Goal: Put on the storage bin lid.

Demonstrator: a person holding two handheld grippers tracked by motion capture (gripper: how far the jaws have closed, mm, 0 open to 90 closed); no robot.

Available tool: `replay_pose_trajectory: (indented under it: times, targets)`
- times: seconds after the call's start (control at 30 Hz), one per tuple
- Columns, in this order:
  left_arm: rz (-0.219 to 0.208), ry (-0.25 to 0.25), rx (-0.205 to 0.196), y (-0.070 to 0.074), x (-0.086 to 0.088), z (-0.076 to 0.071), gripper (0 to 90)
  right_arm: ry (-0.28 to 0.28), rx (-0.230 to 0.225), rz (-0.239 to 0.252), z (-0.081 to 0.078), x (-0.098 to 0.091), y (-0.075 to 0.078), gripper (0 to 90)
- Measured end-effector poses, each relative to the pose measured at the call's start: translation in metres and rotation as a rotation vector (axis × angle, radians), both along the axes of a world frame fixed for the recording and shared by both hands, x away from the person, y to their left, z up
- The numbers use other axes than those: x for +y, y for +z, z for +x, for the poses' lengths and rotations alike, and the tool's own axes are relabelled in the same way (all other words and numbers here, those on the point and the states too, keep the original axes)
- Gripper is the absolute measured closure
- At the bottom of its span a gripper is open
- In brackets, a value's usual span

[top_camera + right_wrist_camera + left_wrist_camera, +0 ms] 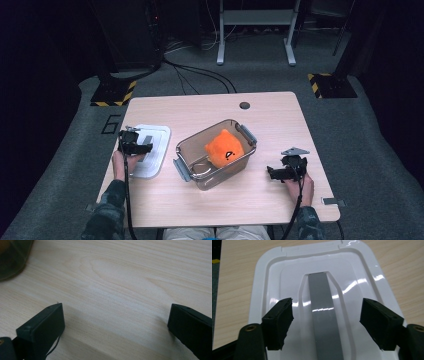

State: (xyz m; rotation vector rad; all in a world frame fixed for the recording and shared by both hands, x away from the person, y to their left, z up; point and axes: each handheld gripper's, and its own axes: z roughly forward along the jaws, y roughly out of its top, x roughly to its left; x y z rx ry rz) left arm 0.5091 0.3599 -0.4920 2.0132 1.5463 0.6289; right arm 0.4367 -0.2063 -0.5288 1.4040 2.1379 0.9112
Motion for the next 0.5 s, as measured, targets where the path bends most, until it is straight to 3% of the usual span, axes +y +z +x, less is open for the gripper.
replay_pose_trajectory:
  times: [0.17, 0.33, 0.37, 0.4, 0.5]
  targets:
    - [-0.002, 0.018, 0.018, -0.008, 0.003, 0.000, 40.6, -0.001, -0.002, -0.002, 0.000, 0.000, 0.000, 0.3]
    - [0.008, 0.006, -0.015, -0.010, 0.003, -0.003, 48.7, -0.002, -0.002, -0.001, 0.000, 0.000, 0.000, 0.4]
    - [-0.020, -0.013, -0.016, -0.011, 0.003, -0.005, 61.5, -0.002, -0.002, -0.001, 0.000, 0.000, 0.000, 0.5]
    - [-0.020, -0.006, -0.023, -0.012, 0.001, -0.006, 63.8, -0.002, -0.003, -0.001, 0.000, 0.000, 0.000, 0.5]
    - [-0.026, -0.005, -0.027, -0.012, 0.002, -0.007, 64.5, -0.003, -0.001, 0.000, 0.000, 0.000, 0.000, 0.5]
